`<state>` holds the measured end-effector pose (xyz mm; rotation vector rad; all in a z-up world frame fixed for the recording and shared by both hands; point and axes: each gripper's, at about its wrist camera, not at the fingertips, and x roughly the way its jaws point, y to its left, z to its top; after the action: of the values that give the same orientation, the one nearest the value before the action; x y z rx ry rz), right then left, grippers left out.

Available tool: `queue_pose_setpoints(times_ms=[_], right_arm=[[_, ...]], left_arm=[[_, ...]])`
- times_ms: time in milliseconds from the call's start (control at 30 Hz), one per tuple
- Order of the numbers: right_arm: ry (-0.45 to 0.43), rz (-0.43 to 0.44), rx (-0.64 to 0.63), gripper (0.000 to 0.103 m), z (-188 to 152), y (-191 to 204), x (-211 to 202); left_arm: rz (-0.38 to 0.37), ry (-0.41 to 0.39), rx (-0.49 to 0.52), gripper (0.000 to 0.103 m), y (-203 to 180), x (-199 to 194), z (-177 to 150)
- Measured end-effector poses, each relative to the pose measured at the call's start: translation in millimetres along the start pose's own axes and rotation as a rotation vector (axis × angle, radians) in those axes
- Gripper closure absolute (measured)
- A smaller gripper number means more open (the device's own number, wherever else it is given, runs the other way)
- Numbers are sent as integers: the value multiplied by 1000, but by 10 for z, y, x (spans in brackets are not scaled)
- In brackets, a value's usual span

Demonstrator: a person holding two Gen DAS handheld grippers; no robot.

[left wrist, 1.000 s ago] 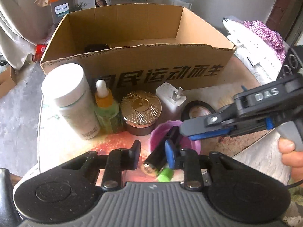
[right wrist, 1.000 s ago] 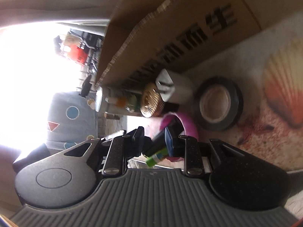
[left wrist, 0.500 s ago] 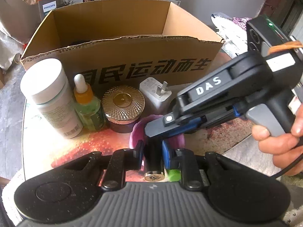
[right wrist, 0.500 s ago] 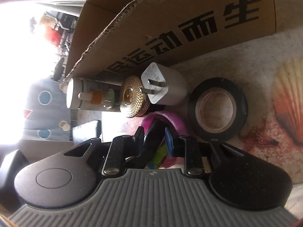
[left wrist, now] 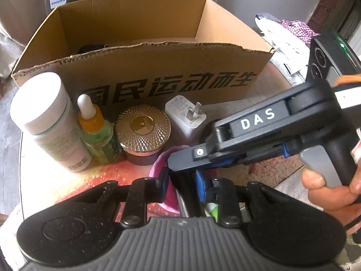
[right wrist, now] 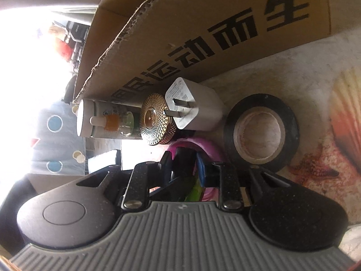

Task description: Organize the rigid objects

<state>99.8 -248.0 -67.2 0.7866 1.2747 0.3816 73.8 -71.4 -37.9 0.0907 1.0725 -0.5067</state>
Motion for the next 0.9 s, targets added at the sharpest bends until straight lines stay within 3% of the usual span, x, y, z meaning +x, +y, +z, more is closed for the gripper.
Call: queue_pose_setpoints(times_ms=[267, 533, 733, 900], right_arm=[[-85, 47, -21, 84, -130, -1, -250], [-181, 79, -116, 84, -214, 310, -545], [-273, 125, -221, 84, -132, 712, -823], [-330, 171, -316, 84, 138, 1096, -973]], left_arm=[[10, -68, 7, 80, -55, -211, 34], [38, -169, 27, 80, -128, -591, 149], [55, -274, 29, 80, -94, -982, 457], [89, -325, 11, 80, 24, -1161, 857]])
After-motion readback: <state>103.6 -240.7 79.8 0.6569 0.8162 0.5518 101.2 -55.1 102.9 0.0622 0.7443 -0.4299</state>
